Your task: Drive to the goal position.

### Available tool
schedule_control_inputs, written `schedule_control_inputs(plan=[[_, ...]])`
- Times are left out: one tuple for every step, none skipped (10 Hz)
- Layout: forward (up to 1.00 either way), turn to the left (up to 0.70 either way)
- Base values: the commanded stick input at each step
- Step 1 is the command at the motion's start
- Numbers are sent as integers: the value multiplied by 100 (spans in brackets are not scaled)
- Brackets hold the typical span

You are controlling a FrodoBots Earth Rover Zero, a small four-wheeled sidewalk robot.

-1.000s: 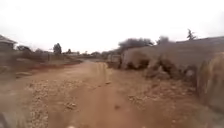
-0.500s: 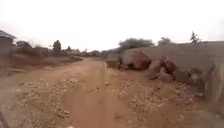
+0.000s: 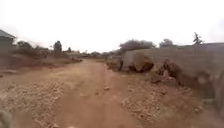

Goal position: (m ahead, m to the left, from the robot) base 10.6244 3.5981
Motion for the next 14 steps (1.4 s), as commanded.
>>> schedule_control_inputs(plan=[[50, 46], [50, 12], [50, 8], [50, 5], [50, 1], [50, 0], [50, 0], [50, 0], [50, 0], [50, 0], [50, 0], [50, 0], [50, 0], [50, 0]])
